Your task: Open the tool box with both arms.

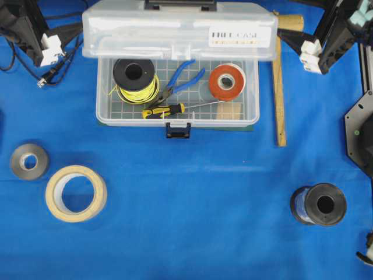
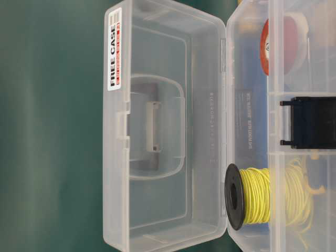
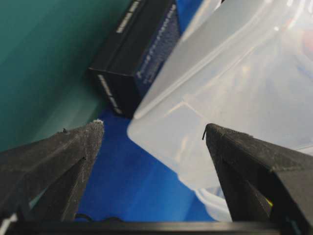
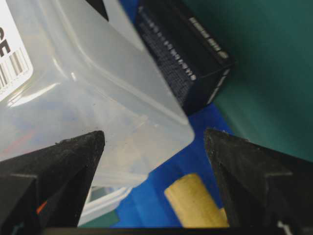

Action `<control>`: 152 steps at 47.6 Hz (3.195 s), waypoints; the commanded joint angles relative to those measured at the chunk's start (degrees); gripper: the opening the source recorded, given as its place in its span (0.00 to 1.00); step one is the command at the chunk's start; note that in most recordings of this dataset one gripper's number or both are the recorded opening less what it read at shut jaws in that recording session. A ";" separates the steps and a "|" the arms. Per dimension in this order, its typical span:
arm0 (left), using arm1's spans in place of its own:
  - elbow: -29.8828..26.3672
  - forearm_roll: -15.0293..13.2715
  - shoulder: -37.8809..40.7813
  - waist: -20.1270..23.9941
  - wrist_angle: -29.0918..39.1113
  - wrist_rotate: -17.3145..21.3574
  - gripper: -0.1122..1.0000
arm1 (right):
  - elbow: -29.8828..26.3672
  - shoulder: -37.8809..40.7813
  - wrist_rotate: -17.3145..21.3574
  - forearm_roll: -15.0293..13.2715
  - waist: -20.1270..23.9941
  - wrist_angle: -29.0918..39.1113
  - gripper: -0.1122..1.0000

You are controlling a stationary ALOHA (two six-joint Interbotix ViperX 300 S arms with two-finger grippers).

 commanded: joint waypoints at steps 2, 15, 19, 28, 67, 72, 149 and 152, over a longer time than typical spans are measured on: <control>-3.43 -0.09 -0.09 0.00 -0.70 -1.23 0.92 | -3.16 0.88 0.88 0.35 -0.53 -2.20 0.86; -4.66 -0.09 0.62 3.08 -0.70 -1.14 0.92 | -4.31 4.48 0.79 0.26 -4.04 -2.64 0.86; -5.27 -0.09 1.58 4.39 -0.70 -0.70 0.92 | -4.92 5.71 0.62 0.26 -5.01 -2.99 0.86; -7.21 -0.09 4.48 6.15 -0.53 0.26 0.92 | -6.33 8.70 0.44 0.26 -7.12 -2.99 0.86; -11.16 0.00 10.46 12.57 2.29 0.44 0.92 | -10.55 15.03 0.00 0.09 -13.01 -2.81 0.86; -11.51 0.00 10.90 12.66 2.64 0.44 0.92 | -10.72 15.21 0.00 0.09 -13.01 -2.81 0.86; 2.64 -0.26 -13.27 -14.85 13.01 -2.81 0.92 | -2.02 2.90 1.23 1.76 15.21 6.68 0.86; 3.16 -0.26 -14.68 -17.58 13.45 -2.81 0.92 | -1.93 2.90 1.23 2.02 17.75 6.77 0.86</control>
